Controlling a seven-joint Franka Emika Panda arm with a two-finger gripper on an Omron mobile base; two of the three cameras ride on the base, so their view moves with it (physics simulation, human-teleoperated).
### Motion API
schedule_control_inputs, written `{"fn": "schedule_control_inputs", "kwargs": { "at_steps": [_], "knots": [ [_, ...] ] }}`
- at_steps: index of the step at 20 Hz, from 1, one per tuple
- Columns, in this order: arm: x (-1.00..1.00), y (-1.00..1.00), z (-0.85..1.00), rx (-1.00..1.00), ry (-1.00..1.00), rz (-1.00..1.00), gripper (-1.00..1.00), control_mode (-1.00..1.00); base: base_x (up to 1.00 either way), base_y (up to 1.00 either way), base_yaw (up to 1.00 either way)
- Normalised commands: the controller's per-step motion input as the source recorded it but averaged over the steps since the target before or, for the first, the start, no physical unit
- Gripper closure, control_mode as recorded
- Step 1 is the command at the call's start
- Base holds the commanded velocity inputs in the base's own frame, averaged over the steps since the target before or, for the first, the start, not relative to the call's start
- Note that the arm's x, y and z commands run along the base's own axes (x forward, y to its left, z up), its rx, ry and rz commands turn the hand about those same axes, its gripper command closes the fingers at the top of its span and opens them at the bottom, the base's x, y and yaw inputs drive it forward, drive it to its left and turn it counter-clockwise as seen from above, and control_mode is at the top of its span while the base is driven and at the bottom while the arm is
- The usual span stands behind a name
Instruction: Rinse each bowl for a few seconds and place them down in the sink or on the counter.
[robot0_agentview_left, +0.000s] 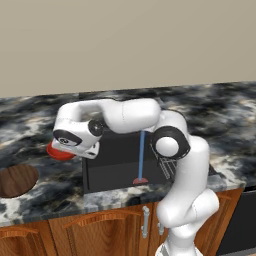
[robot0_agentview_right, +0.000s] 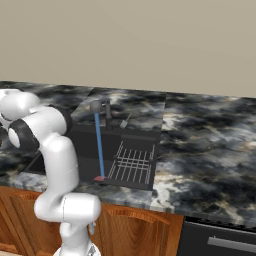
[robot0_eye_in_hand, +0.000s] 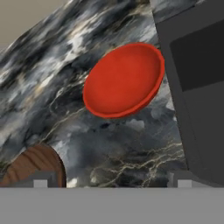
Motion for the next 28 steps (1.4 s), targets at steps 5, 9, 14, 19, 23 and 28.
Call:
{"fn": "schedule_control_inputs", "kwargs": {
  "at_steps": [5,9,14,19,23,28],
  "knots": [
    [-0.27,0.1,0.32,-0.09,0.07,0.0,-1.0,-1.0,0.0,0.0,0.0],
    [-0.18,0.2,0.3,-0.1,0.1,0.0,-1.0,-1.0,0.0,0.0,0.0],
    [-0.14,0.28,0.25,-0.13,0.09,0.0,-1.0,-1.0,0.0,0.0,0.0],
    [-0.13,0.33,0.15,-0.15,0.05,0.0,-1.0,-1.0,0.0,0.0,0.0],
    [-0.13,0.42,0.15,-0.19,0.02,0.0,-1.0,-1.0,0.0,0.0,0.0],
    [-0.07,0.43,0.17,-0.2,0.02,0.0,-1.0,-1.0,0.0,0.0,0.0]
  ]
}}
